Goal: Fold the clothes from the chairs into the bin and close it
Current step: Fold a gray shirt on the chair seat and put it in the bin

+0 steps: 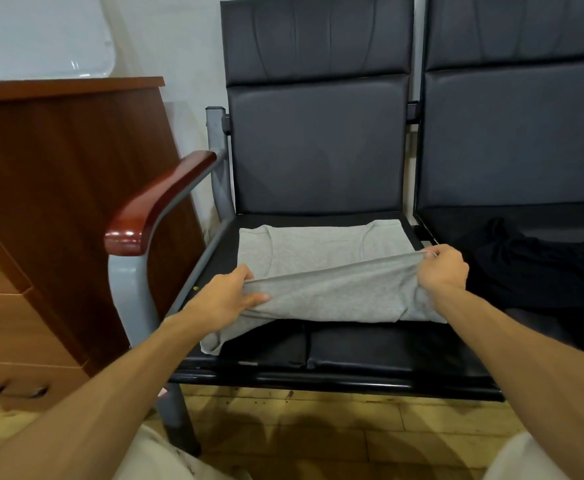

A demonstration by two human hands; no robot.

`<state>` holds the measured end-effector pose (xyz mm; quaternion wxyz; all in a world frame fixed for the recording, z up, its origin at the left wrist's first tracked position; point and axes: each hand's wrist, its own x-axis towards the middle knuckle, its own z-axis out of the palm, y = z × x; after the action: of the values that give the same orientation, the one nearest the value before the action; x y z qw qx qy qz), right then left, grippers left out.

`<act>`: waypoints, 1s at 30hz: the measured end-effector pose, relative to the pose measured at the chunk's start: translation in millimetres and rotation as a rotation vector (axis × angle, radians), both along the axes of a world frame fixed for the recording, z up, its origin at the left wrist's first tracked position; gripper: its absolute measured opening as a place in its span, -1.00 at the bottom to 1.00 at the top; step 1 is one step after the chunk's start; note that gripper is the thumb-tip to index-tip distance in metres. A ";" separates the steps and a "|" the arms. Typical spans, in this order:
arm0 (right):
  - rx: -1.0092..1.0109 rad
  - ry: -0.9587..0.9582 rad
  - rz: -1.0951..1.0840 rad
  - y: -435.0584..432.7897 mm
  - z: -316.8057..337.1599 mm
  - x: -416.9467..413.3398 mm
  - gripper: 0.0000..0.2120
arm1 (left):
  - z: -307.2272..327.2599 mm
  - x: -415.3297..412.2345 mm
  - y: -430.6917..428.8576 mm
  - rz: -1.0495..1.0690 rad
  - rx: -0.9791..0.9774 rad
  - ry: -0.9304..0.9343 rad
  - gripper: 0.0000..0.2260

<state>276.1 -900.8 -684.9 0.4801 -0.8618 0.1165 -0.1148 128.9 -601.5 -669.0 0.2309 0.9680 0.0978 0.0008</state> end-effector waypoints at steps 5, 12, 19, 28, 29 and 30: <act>0.118 -0.029 -0.114 2.2 4.8 3.2 -0.71 | -4.5 -3.6 24.8 0.017 0.193 0.087 -0.81; 0.115 -0.080 -0.113 3.7 4.8 2.5 -0.71 | 1.0 -13.3 33.6 0.222 0.036 0.024 -0.85; 0.029 -0.071 0.101 -8.6 8.7 -2.0 -0.74 | 3.5 -14.6 22.3 0.296 -0.470 -0.206 -0.70; -0.094 0.087 0.757 -36.9 28.1 -39.1 -0.85 | 6.4 -25.0 22.2 -0.022 -0.774 0.043 -0.88; -0.134 0.140 0.805 -43.7 28.6 -41.8 -0.85 | 5.6 -27.2 23.8 -0.052 -0.753 0.121 -0.89; -0.180 0.186 0.843 -50.5 28.7 -44.4 -0.84 | 5.2 -29.4 24.6 -0.070 -0.723 0.175 -0.90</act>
<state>231.7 -951.3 -656.2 0.3957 -0.8790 -0.2131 0.1594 99.5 -576.9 -663.8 0.5485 0.8231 0.0782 -0.1246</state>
